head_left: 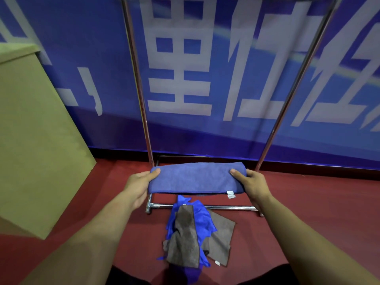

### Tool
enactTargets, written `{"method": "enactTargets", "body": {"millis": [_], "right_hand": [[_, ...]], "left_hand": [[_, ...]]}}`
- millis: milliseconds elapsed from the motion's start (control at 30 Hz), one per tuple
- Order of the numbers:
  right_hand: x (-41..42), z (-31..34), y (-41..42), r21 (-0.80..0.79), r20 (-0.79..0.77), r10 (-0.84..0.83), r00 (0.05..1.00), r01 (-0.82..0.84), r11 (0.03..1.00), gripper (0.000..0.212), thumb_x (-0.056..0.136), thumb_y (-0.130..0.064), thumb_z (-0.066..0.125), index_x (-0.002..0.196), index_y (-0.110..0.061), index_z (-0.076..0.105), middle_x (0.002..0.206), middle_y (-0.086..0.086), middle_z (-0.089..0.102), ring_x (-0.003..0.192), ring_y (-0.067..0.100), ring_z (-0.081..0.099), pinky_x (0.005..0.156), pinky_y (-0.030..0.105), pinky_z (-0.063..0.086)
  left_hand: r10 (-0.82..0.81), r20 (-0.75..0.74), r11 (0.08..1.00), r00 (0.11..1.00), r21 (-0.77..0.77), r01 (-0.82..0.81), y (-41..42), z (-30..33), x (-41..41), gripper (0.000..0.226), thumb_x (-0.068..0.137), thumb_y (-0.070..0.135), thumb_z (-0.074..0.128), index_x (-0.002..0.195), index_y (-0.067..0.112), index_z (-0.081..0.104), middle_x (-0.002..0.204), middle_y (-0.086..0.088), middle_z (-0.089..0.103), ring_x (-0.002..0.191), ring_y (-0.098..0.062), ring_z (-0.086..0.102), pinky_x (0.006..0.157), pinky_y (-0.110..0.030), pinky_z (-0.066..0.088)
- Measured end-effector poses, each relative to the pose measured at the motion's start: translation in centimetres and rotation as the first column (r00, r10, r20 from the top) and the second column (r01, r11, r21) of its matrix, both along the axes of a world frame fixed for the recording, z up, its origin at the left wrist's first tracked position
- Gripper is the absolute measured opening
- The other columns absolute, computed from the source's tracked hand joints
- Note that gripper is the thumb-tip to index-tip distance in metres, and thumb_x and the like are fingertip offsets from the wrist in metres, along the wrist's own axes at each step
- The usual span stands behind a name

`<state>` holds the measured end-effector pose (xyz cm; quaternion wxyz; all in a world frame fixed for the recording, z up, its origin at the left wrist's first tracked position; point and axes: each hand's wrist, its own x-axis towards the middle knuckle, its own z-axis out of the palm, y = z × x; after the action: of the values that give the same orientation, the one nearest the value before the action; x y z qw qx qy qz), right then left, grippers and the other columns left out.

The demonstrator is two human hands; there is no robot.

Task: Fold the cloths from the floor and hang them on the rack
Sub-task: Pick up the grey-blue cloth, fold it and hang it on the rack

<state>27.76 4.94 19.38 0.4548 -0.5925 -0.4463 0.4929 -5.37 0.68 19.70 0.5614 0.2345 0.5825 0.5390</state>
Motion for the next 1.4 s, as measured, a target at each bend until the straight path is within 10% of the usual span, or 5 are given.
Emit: {"method": "enactTargets", "body": {"millis": [267,467,800,1233,1400], "right_hand": [[-0.2,0.5,0.1,0.135,0.136,-0.049,0.989,0.031,0.990,0.021,0.090,-0.030,0.075,0.083,-0.009,0.076,0.076,-0.001,0.071,0.073,0.011,0.059,0.065,0.023,0.049],[0.2,1.2,0.4,0.243,0.221,-0.089,0.971,0.034,0.970,0.018,0.086,-0.033,0.079,0.079,-0.017,0.079,0.141,-0.022,0.052,0.116,0.000,0.058,0.095,0.027,0.047],[-0.6,1.9,-0.4,0.289,0.043,-0.086,0.995,0.070,0.955,0.029,0.091,-0.029,0.073,0.082,-0.002,0.070,0.072,0.003,0.065,0.068,0.010,0.052,0.064,0.030,0.047],[-0.6,-0.1,1.5,0.117,-0.191,-0.132,0.973,0.156,0.981,0.055,0.079,-0.014,0.085,0.120,0.006,0.055,0.098,0.023,0.075,0.081,0.024,0.072,0.072,0.034,0.058],[0.0,-1.0,1.0,0.088,0.063,-0.004,0.998,-0.001,0.996,0.030,0.082,-0.009,0.081,0.109,-0.002,0.070,0.096,0.013,0.076,0.085,0.021,0.070,0.081,0.036,0.058]], "left_hand": [[0.086,-0.188,0.990,0.978,0.124,-0.063,0.1,0.4,-0.1,0.019,0.088,0.021,0.075,0.099,0.005,0.076,0.106,-0.019,0.075,0.092,-0.024,0.068,0.098,-0.047,0.052],[0.180,-0.298,0.957,0.938,0.274,-0.097,0.0,1.6,-0.1,0.012,0.088,0.019,0.075,0.099,0.015,0.077,0.135,0.015,0.059,0.115,-0.003,0.061,0.100,-0.028,0.047],[0.166,-0.294,0.957,0.941,0.280,-0.081,-0.3,1.9,0.5,0.013,0.090,0.031,0.072,0.087,0.019,0.077,0.089,-0.004,0.078,0.082,-0.014,0.069,0.084,-0.038,0.054],[0.246,0.111,0.947,0.963,0.181,-0.264,0.4,1.9,1.3,0.031,0.085,0.002,0.074,0.115,0.007,0.065,0.102,-0.014,0.076,0.084,-0.020,0.075,0.071,-0.029,0.060],[0.166,0.284,0.964,0.944,0.155,-0.217,-0.1,2.4,1.7,0.018,0.092,0.006,0.066,0.110,0.004,0.069,0.093,-0.010,0.078,0.077,-0.015,0.075,0.063,-0.024,0.059]]}}
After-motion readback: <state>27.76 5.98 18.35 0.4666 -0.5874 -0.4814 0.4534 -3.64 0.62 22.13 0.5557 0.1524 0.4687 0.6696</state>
